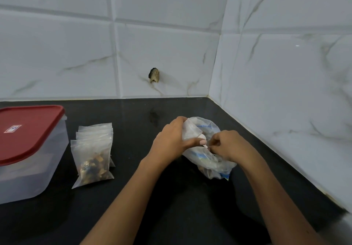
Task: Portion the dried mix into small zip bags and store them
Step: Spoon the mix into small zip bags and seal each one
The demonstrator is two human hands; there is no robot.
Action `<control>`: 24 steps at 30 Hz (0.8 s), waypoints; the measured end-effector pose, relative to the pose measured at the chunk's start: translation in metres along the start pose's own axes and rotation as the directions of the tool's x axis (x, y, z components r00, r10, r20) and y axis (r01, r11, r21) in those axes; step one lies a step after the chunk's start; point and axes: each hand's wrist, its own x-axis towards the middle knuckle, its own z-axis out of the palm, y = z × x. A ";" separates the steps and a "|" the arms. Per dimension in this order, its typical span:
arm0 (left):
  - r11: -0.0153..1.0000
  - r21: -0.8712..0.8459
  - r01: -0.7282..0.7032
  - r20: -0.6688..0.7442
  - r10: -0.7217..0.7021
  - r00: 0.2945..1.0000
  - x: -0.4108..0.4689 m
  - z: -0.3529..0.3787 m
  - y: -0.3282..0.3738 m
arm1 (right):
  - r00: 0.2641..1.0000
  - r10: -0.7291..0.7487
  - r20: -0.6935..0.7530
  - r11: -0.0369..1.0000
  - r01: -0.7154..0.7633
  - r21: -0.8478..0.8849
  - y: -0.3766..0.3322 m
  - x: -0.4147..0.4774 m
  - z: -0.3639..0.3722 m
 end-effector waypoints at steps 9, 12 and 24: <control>0.990 0.135 0.032 0.197 -0.059 0.979 -0.006 -0.010 -0.010 | 0.986 -0.037 -0.164 0.985 0.009 -0.171 -0.003 0.002 -0.009; 0.989 0.146 0.028 0.194 -0.056 0.979 -0.007 -0.010 -0.009 | 0.972 -0.074 -0.223 0.996 0.059 -0.072 0.000 -0.003 -0.010; 0.997 -0.053 0.049 0.151 -0.040 0.988 -0.008 -0.006 -0.009 | 0.967 -0.111 -0.230 0.975 0.061 -0.215 -0.016 -0.030 0.003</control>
